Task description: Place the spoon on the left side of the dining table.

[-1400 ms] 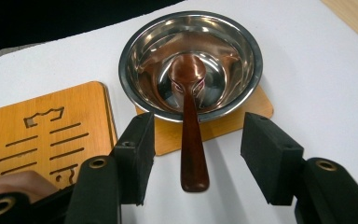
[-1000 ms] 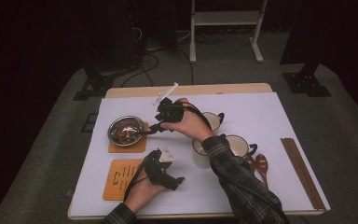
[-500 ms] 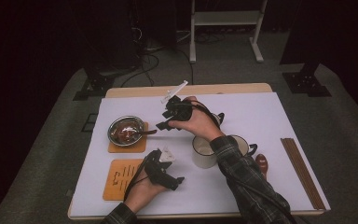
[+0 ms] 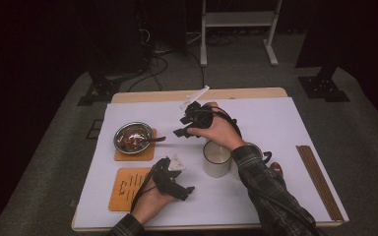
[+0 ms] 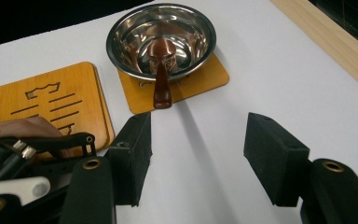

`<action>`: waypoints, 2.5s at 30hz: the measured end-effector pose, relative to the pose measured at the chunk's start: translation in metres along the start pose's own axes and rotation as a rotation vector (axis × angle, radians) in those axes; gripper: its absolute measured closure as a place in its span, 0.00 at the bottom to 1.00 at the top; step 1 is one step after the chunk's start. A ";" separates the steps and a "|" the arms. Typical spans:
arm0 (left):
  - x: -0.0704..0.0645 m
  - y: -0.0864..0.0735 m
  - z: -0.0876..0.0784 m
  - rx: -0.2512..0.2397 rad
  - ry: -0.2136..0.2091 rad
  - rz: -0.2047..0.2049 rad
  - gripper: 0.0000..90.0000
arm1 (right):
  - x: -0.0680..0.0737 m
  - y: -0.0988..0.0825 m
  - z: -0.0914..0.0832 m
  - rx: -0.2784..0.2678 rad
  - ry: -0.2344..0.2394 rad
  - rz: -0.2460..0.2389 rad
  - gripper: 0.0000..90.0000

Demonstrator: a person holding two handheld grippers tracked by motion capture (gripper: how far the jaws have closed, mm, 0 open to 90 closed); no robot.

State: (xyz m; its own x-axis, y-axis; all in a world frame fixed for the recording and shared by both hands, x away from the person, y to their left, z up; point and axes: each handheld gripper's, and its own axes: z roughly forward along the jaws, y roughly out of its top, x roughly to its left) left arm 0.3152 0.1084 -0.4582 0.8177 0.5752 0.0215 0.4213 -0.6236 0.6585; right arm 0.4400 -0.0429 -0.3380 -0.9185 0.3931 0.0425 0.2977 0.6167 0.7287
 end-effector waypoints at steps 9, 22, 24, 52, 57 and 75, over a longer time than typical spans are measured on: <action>0.000 0.000 0.000 -0.002 0.002 -0.001 0.02 | -0.005 -0.009 -0.012 -0.004 -0.018 0.004 0.45; 0.000 0.000 0.000 -0.002 -0.001 -0.003 0.02 | -0.007 -0.020 -0.028 -0.014 -0.040 0.004 0.44; 0.000 0.000 0.000 0.001 -0.002 -0.001 0.02 | -0.008 -0.022 -0.029 -0.019 -0.040 0.008 0.44; 0.000 0.000 0.000 0.002 -0.002 -0.001 0.02 | -0.014 -0.051 -0.062 -0.053 -0.105 0.048 0.42; 0.000 0.000 0.000 0.004 0.000 0.001 0.02 | -0.017 -0.058 -0.069 -0.062 -0.119 0.058 0.42; 0.000 0.000 0.000 0.002 -0.002 -0.002 0.02 | -0.031 -0.086 -0.098 -0.090 -0.178 0.102 0.41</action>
State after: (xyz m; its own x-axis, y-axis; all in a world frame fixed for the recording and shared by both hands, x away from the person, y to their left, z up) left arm 0.3151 0.1083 -0.4581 0.8174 0.5758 0.0186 0.4242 -0.6234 0.6569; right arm 0.4173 -0.1754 -0.3353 -0.8220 0.5695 0.0031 0.3547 0.5077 0.7851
